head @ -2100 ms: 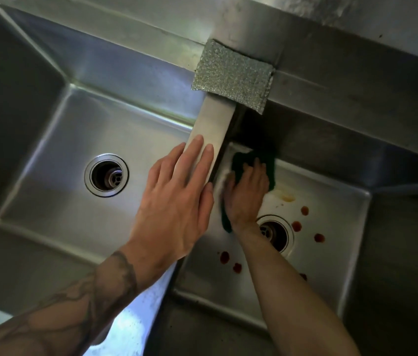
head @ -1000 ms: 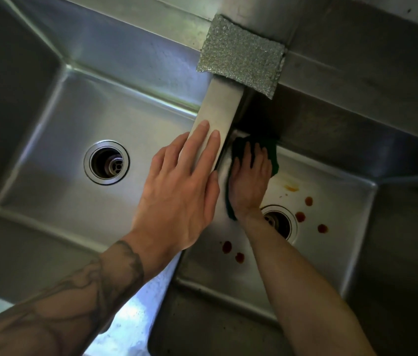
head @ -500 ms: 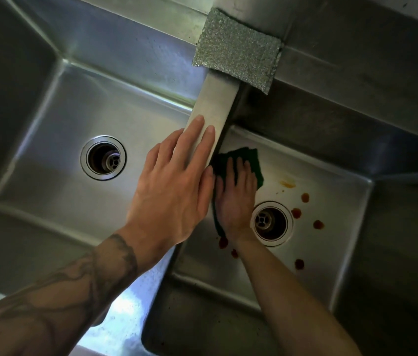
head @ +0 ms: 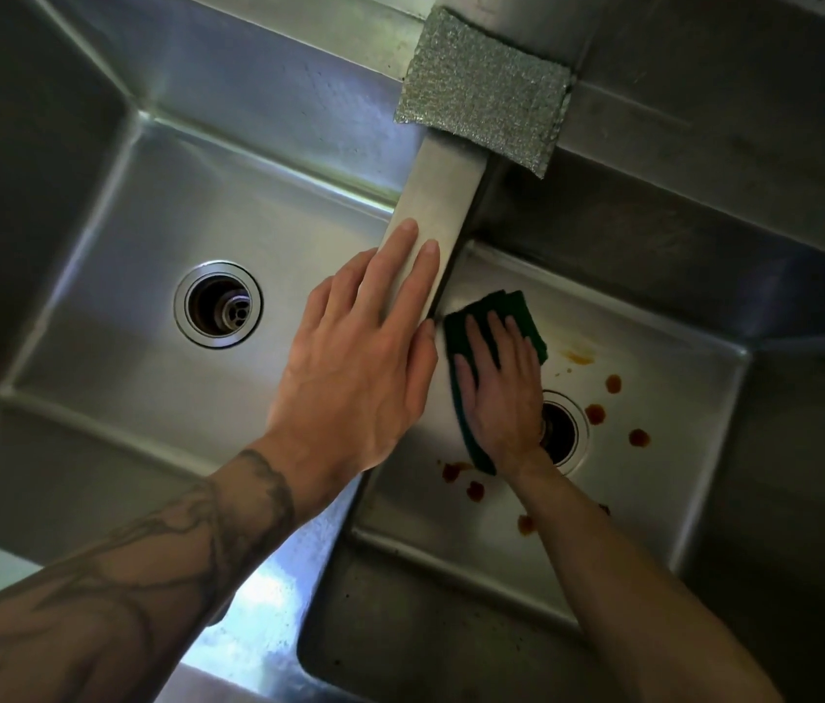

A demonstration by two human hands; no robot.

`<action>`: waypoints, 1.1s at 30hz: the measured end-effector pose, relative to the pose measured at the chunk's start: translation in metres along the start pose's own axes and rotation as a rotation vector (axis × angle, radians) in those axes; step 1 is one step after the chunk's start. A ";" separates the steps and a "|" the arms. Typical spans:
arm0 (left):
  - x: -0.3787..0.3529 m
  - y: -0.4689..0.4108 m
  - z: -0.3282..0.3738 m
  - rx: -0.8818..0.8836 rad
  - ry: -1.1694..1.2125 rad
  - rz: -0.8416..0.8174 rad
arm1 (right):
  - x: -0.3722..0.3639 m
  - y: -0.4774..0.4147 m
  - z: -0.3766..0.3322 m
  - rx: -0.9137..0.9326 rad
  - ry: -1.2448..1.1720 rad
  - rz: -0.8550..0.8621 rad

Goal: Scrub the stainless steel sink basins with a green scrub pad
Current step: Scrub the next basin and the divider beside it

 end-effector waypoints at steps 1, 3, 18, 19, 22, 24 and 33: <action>0.000 0.000 0.000 0.002 0.001 0.001 | 0.002 -0.007 0.007 -0.031 0.010 0.021; 0.001 0.001 -0.001 0.003 -0.010 0.010 | 0.005 -0.023 0.010 -0.184 0.000 0.071; 0.000 0.000 0.000 -0.005 -0.005 0.003 | 0.005 -0.038 -0.011 -0.290 -0.005 0.055; 0.001 0.000 0.000 -0.005 -0.008 0.000 | 0.000 -0.026 -0.020 -0.232 -0.008 0.028; 0.001 0.000 0.000 -0.001 -0.002 -0.010 | -0.003 0.007 -0.017 0.073 0.019 -0.077; 0.001 0.000 -0.001 0.002 0.008 0.004 | 0.003 -0.006 0.004 0.081 0.034 -0.070; 0.000 0.000 0.001 -0.003 0.005 -0.017 | -0.004 -0.011 -0.032 -0.026 -0.009 -0.067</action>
Point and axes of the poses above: each hand's wrist, its own y-axis away from the middle knuckle, its own x-axis out of the back of the hand, z = x × y, the point moved 5 cm from there along -y, towards the middle knuckle, and after that the axes turned 6 degrees about -z, right-handed, at the moved point
